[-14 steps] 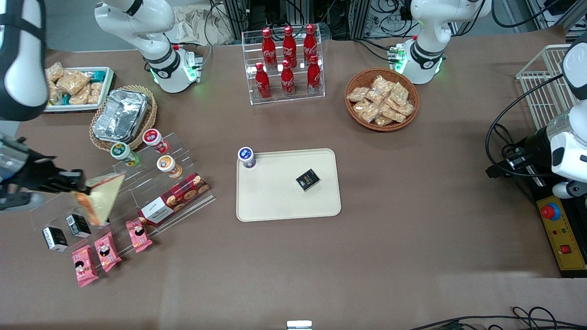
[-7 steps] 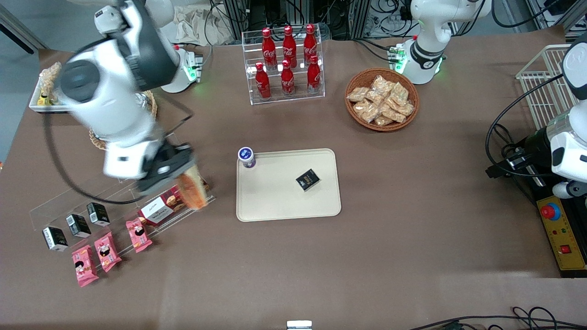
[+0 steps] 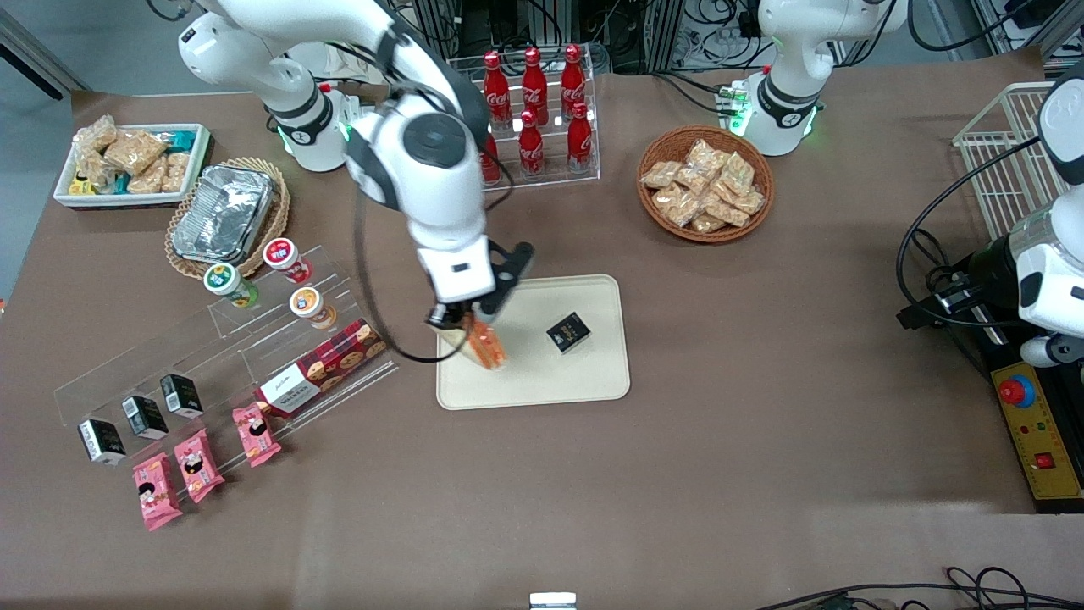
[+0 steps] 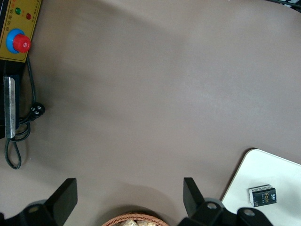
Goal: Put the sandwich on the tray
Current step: 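Carry the sandwich over the cream tray with the right gripper, then lower the sandwich onto the tray and open the right gripper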
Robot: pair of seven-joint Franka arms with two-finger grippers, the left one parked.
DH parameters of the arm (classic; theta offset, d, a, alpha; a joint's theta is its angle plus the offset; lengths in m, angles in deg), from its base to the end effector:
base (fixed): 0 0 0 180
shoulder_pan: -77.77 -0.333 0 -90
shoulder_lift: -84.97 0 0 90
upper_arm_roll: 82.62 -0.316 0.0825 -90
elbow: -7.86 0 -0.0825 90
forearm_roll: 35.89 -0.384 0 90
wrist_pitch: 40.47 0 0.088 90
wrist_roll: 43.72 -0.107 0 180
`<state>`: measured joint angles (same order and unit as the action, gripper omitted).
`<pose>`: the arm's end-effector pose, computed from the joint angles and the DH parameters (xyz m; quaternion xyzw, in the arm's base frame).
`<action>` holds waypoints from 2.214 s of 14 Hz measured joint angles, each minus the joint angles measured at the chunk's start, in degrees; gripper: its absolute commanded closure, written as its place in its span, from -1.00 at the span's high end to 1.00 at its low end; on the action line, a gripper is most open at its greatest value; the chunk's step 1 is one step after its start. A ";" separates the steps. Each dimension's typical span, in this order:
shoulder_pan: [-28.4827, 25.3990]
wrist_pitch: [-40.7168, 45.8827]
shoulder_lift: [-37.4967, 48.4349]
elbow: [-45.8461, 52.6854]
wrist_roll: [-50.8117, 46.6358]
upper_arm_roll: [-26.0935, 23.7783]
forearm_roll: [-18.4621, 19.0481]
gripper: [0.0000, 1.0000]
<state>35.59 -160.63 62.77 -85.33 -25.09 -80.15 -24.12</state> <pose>0.5235 0.4263 0.4063 0.8429 0.5274 0.0587 0.0895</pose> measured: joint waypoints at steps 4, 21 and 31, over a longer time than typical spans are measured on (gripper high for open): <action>-1.39 -9.31 -9.00 -0.07 5.72 0.07 0.26 -0.85; 1.57 -2.28 -3.64 1.16 -2.77 1.17 -7.49 0.97; 16.91 12.64 8.82 1.70 -11.09 1.71 -11.35 0.97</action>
<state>52.50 -148.00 71.59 -83.63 -36.17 -78.44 -35.47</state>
